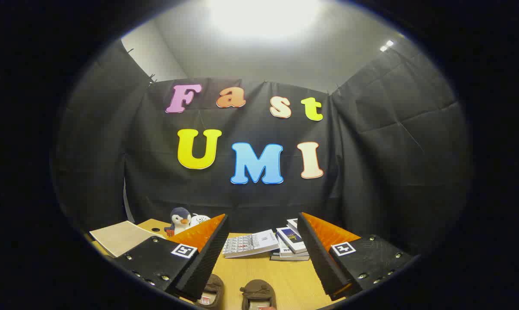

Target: Open the storage box then place both shoes into the box .Put the left shoe in first, then the right shoe, with the right side of both shoes facing outward in a uniform manner.

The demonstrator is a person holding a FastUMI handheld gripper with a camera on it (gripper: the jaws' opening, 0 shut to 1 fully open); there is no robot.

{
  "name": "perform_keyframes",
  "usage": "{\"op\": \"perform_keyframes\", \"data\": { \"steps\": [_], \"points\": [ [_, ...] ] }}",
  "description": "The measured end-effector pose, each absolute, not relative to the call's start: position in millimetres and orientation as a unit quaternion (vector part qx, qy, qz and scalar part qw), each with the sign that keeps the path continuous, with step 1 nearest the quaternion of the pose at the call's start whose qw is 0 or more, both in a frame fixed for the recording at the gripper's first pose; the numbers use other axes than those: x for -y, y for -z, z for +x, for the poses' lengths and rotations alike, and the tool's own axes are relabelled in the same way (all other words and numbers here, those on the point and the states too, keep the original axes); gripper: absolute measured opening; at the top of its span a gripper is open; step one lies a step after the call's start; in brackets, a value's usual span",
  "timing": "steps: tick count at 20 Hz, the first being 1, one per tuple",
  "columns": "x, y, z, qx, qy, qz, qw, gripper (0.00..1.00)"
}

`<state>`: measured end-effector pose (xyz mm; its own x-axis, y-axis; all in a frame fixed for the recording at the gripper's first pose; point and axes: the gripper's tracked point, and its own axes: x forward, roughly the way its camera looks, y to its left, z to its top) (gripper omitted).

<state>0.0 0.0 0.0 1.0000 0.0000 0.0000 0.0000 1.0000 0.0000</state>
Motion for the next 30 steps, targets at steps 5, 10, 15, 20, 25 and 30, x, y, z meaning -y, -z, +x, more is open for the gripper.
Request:
{"op": "perform_keyframes", "data": {
  "steps": [5,10,15,20,25,30],
  "points": [
    [-1,-7,-2,0.009,-0.008,-0.008,1.0,0.97],
    [-8,-8,-4,0.017,-0.016,-0.015,1.0,0.97],
    [-14,-1,-8,0.014,-0.022,-0.017,1.0,0.97],
    [-36,1,-11,0.011,-0.043,0.005,0.999,0.97],
    [-84,9,-16,-0.001,-0.094,0.086,0.992,0.97],
    [-121,30,-19,-0.038,-0.124,0.138,0.982,0.98]
  ]
}}
